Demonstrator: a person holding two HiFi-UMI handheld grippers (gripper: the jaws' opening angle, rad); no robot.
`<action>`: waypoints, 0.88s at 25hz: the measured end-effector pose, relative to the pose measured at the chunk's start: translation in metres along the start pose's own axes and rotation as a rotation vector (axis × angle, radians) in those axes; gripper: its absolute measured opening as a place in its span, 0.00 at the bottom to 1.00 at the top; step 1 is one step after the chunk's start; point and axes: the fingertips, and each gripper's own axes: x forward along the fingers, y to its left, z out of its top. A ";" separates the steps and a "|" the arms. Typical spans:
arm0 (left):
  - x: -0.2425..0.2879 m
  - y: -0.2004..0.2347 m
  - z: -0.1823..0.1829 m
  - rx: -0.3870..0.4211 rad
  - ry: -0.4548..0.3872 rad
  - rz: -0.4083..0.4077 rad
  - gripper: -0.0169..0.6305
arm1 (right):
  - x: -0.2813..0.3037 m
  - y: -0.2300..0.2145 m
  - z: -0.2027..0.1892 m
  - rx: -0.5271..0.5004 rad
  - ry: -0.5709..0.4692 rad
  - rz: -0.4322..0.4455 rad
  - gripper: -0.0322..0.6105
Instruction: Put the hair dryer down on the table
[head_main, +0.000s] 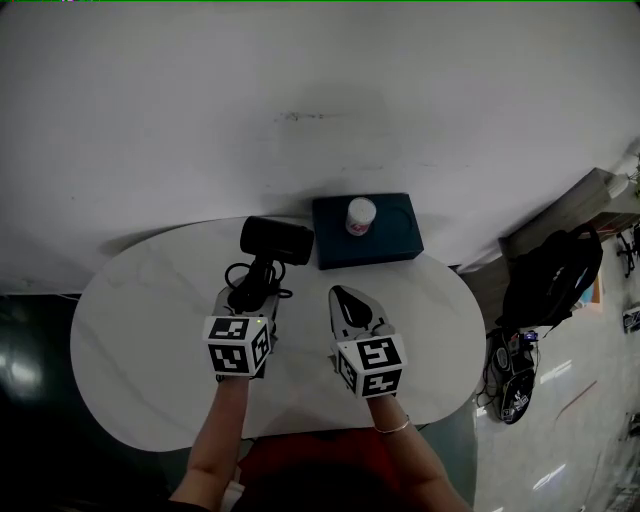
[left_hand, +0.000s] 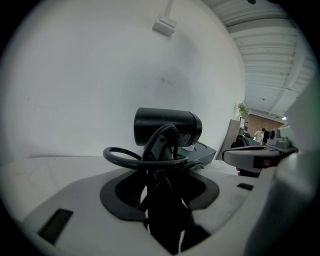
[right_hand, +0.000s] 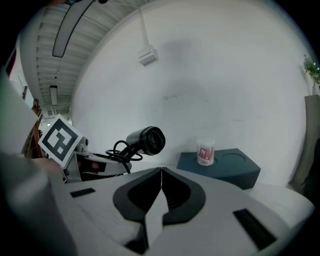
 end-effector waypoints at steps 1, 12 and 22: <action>0.006 0.002 -0.001 -0.002 0.004 0.003 0.33 | 0.004 -0.001 -0.001 -0.001 0.006 0.002 0.07; 0.053 0.026 -0.012 0.013 0.058 0.046 0.33 | 0.039 -0.013 -0.021 0.010 0.078 0.015 0.07; 0.073 0.037 -0.027 0.012 0.103 0.084 0.33 | 0.054 -0.022 -0.037 0.027 0.124 0.013 0.07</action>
